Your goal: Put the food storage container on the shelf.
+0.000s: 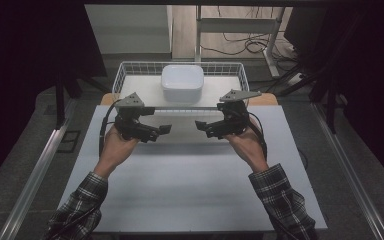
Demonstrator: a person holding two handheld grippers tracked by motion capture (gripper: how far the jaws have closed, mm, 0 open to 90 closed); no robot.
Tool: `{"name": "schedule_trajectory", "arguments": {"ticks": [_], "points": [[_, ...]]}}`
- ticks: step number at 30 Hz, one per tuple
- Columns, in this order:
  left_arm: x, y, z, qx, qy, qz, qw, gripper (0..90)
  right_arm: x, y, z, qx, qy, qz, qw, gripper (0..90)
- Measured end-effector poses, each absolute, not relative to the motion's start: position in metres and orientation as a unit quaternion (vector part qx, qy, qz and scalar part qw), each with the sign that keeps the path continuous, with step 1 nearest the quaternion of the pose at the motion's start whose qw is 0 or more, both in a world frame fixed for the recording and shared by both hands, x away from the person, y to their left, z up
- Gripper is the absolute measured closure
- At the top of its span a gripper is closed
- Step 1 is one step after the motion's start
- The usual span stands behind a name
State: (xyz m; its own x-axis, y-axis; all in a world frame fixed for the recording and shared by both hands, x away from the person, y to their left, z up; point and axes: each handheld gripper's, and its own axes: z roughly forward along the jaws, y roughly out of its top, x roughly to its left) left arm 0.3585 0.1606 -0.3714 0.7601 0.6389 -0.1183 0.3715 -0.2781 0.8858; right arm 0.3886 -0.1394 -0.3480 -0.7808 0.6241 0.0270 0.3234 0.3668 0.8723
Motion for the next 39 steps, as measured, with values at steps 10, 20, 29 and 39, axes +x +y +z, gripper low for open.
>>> {"name": "schedule_trajectory", "arguments": {"ticks": [10, 20, 29, 39], "points": [[0.341, 0.153, -0.388, 0.801, 0.302, 0.125, 0.502, 7.4, 0.371, -0.147, -0.36, 0.279, 0.817, 0.48, 0.155, 0.0], [0.325, 0.154, -0.408, 0.801, 0.303, 0.115, 0.503, 6.8, 0.354, -0.152, -0.376, 0.275, 0.817, 0.487, 0.141, 0.0], [0.311, 0.159, -0.427, 0.794, 0.31, 0.103, 0.512, 7.0, 0.34, -0.155, -0.391, 0.268, 0.82, 0.487, 0.136, 0.0], [0.297, 0.157, -0.447, 0.79, 0.316, 0.092, 0.517, 7.5, 0.331, -0.165, -0.411, 0.273, 0.82, 0.486, 0.129, 0.0]]}}
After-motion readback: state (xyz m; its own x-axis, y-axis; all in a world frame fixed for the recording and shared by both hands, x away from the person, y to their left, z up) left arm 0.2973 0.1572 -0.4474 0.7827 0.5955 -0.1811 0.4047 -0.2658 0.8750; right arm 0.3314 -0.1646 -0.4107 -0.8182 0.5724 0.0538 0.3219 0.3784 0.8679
